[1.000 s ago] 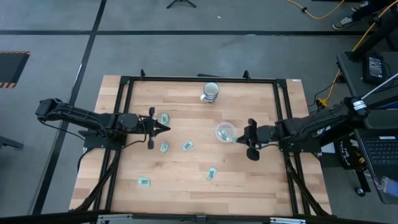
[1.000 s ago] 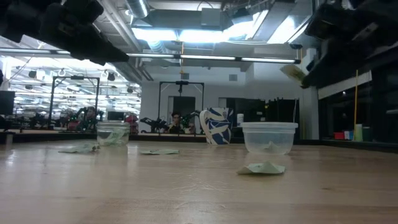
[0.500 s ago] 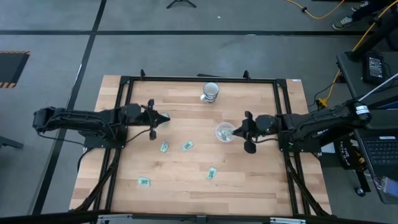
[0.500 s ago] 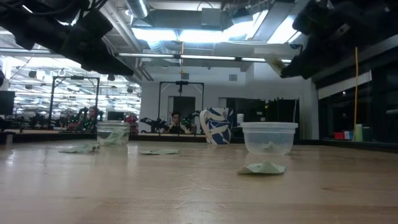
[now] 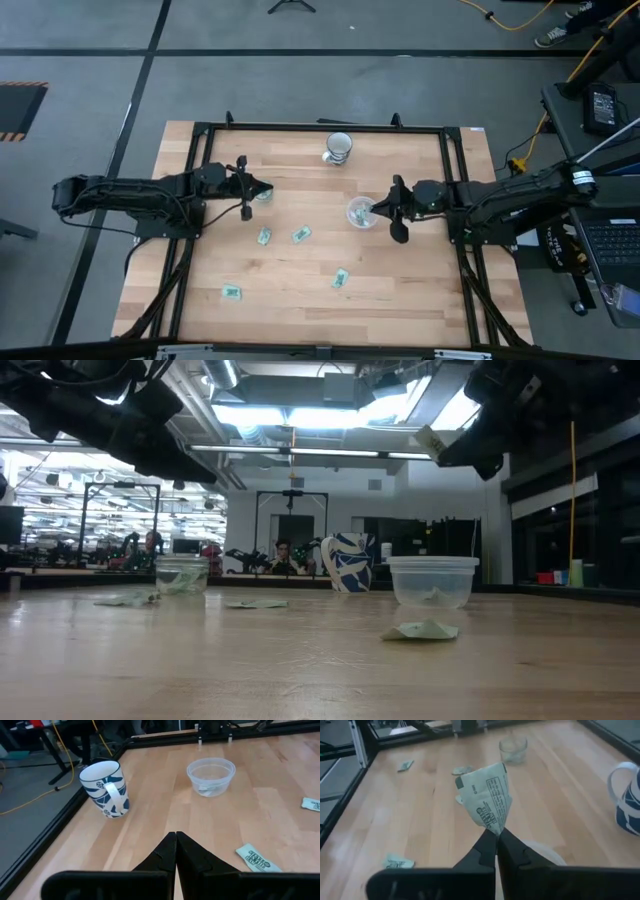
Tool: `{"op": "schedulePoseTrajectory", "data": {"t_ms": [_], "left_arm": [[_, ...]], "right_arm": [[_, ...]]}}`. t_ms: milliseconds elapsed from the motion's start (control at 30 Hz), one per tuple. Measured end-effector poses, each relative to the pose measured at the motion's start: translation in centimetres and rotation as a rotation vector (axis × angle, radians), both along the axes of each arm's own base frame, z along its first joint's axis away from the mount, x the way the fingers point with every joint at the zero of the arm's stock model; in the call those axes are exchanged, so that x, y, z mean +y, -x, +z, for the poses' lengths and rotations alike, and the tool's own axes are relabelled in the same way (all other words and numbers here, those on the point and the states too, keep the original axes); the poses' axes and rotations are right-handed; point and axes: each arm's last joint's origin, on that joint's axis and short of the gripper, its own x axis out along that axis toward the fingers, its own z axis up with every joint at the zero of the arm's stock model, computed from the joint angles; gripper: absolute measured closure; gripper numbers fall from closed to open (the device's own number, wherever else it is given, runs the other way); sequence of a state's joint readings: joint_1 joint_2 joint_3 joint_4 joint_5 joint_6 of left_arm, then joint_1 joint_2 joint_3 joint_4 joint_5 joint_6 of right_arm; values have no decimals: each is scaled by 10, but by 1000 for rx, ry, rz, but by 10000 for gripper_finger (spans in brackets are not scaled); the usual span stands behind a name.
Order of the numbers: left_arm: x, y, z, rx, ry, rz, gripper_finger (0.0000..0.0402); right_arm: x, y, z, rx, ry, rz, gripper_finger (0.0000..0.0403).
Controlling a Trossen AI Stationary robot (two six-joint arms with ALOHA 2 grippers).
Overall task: Pick and place Stevia / Truvia into bins
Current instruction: Put the stevia packet into the transparent container
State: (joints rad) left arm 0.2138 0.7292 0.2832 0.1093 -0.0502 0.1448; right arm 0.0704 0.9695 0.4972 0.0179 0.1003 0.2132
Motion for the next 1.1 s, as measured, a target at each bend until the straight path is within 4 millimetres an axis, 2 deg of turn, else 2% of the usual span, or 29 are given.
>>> {"op": "schedulePoseTrajectory", "data": {"t_ms": [200, 367, 667, 800, 1100], "left_arm": [[1, -1, 3, 1, -109, -15, 396], [1, -2, 6, -10, -189, -36, 396], [1, -1, 6, 9, -249, -42, 395], [1, -1, 6, 8, -244, -33, 395], [1, -1, 6, 8, -241, -32, 395]], "right_arm": [[1, -9, 18, 118, -29, -23, 403], [0, -25, 21, 275, -19, -34, 403], [-13, -58, 13, 551, -13, -95, 403], [-17, -70, 6, 630, -58, -70, 403], [-23, -77, -17, 751, -119, -54, 402]]}}
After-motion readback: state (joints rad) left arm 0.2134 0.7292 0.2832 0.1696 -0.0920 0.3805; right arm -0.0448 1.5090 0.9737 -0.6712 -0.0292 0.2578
